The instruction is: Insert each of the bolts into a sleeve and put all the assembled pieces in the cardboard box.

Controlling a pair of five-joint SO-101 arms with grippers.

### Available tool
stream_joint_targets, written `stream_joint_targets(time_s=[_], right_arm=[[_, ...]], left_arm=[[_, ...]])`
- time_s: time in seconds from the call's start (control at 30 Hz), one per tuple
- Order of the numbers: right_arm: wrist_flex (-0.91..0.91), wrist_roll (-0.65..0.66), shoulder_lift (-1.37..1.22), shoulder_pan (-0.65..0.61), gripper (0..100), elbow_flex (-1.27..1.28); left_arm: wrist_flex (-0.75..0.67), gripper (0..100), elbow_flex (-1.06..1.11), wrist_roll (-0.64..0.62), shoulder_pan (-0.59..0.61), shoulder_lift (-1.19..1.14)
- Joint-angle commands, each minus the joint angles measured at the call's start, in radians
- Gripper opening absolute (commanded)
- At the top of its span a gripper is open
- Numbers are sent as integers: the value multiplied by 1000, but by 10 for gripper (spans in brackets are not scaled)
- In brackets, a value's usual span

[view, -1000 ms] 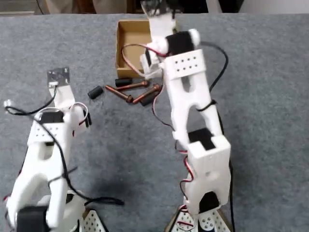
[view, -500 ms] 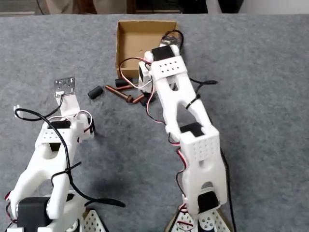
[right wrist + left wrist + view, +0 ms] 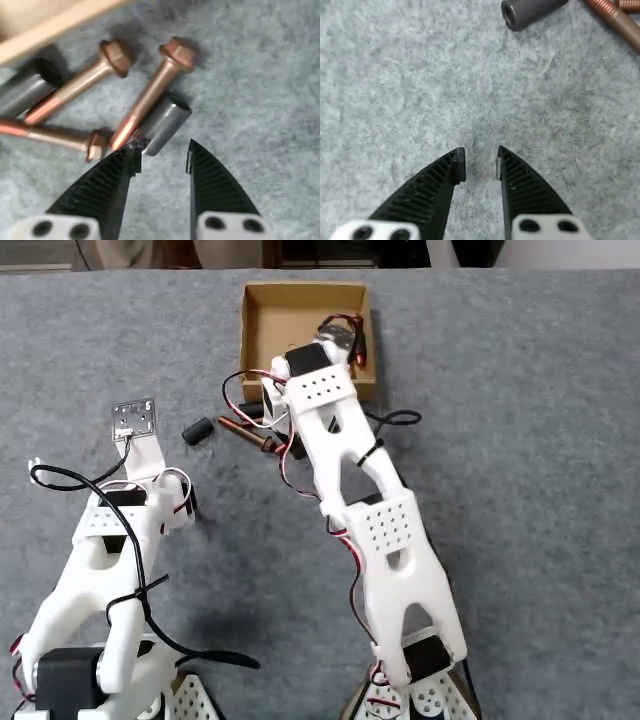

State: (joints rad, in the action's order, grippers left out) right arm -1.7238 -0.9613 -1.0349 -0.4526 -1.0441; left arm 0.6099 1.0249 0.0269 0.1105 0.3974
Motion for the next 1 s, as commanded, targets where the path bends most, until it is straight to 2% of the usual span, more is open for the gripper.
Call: stream_joint_targets(time_s=[0.0, 0.53, 0.87, 0.97], right_arm=[[-44, -25, -39, -7, 143, -81], [-49, -28, -108, 62, 144, -97], [63, -20, -154, 87, 142, -99], [32, -17, -189, 111, 142, -105]], left_arm=[[-15, 113, -11, -9, 5, 8], [-15, 113, -11, -9, 5, 7], [-15, 113, -12, -9, 5, 7], [-15, 113, -12, -9, 5, 7]])
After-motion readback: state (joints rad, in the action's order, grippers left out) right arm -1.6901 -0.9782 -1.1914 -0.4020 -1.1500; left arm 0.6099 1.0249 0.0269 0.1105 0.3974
